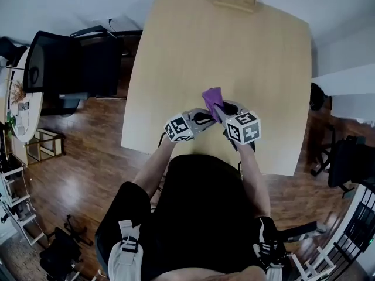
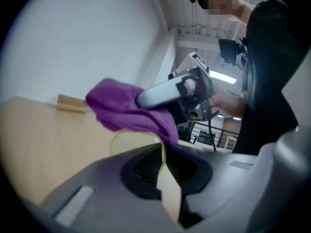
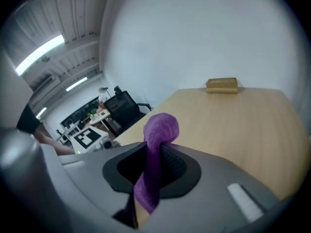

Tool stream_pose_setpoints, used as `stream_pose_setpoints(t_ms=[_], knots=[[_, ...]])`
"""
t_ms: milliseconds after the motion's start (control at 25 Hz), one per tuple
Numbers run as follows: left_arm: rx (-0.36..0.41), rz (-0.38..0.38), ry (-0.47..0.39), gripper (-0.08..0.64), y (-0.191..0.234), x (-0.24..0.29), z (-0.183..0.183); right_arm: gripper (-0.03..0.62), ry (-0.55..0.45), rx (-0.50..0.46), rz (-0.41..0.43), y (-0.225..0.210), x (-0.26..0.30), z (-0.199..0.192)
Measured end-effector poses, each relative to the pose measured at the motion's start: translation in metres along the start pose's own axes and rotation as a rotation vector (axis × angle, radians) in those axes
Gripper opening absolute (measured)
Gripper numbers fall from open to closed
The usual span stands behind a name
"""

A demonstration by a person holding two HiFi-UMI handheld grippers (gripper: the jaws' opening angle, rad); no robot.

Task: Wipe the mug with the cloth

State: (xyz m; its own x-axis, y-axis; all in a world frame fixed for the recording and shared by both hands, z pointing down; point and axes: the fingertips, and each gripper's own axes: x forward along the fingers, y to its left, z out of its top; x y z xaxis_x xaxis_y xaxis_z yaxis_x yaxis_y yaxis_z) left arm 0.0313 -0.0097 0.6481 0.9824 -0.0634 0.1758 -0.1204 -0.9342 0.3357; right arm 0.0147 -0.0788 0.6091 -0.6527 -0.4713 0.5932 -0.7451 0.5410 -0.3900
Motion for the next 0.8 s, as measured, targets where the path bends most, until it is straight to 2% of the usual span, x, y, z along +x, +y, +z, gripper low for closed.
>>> stream_pose_setpoints(t_ms=[80, 200, 280, 360, 440, 520, 600, 640, 720, 800], knots=[[0.046, -0.024, -0.017, 0.048, -0.011, -0.002, 0.012, 0.063, 0.015, 0.003, -0.024, -0.006, -0.003, -0.004], [0.036, -0.031, -0.074, 0.041, -0.016, -0.014, 0.027, 0.063, -0.01, 0.079, -0.07, -0.039, -0.022, -0.011], [-0.019, -0.016, -0.131, 0.041, -0.013, -0.024, 0.038, 0.063, -0.005, 0.144, -0.136, -0.073, -0.036, -0.028], [-0.108, -0.018, -0.179, 0.04, -0.008, -0.03, 0.045, 0.063, -0.022, 0.2, -0.223, -0.102, -0.055, -0.041], [-0.208, -0.028, -0.188, 0.041, -0.003, -0.03, 0.047, 0.063, -0.117, 0.208, -0.252, -0.1, -0.074, -0.024], [-0.294, -0.034, -0.185, 0.041, 0.003, -0.028, 0.048, 0.063, -0.25, 0.144, -0.192, -0.062, -0.084, 0.018], [-0.344, -0.035, -0.207, 0.041, 0.005, -0.024, 0.054, 0.063, -0.298, 0.031, -0.09, -0.009, -0.078, 0.049], [-0.352, -0.038, -0.223, 0.041, 0.004, -0.023, 0.061, 0.063, -0.269, -0.035, -0.054, 0.014, -0.068, 0.052], [-0.329, -0.044, -0.237, 0.041, -0.001, -0.019, 0.075, 0.063, -0.164, -0.151, -0.044, 0.037, -0.046, 0.04], [-0.281, -0.049, -0.23, 0.041, -0.006, -0.017, 0.08, 0.063, -0.122, -0.176, -0.071, 0.032, -0.039, 0.03]])
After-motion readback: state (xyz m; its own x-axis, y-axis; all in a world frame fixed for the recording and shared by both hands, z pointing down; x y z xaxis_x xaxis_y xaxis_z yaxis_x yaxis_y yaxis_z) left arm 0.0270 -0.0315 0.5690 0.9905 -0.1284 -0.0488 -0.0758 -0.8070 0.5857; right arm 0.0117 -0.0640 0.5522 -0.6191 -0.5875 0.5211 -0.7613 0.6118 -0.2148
